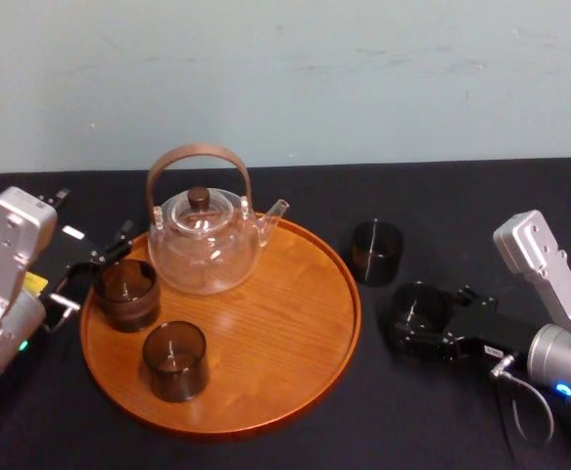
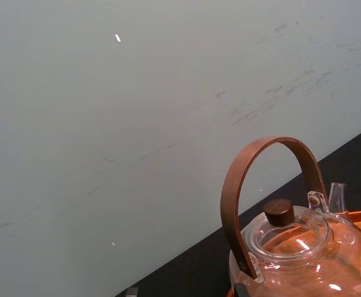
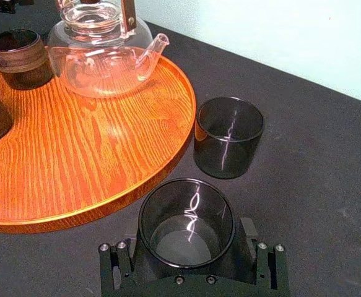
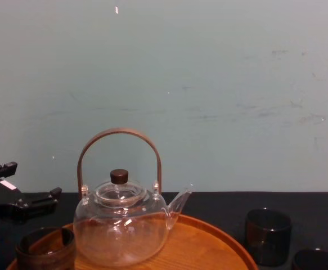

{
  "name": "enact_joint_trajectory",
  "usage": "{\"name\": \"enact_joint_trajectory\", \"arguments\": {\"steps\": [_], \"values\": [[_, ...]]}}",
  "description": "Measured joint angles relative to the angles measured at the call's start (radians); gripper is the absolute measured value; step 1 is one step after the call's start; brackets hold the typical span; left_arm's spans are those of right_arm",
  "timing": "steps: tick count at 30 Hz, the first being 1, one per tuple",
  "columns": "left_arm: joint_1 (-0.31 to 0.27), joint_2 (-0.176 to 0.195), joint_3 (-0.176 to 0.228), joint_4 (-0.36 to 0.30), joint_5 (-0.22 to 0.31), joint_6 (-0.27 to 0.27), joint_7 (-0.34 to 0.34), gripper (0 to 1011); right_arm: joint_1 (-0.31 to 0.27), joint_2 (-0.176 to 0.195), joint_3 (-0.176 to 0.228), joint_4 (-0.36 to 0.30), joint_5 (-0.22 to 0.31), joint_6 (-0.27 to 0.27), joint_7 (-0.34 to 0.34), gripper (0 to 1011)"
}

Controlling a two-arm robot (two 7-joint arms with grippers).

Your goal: Pick up the glass from the table and place it on the tray.

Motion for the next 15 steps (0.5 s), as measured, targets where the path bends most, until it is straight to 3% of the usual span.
{"name": "enact_joint_trajectory", "arguments": {"steps": [15], "values": [[0.000, 0.000, 0.000, 0.000, 0.000, 0.000, 0.000, 1001, 0.021, -0.009, -0.013, 0.015, -0.010, 0.005, -0.003, 1002]]}}
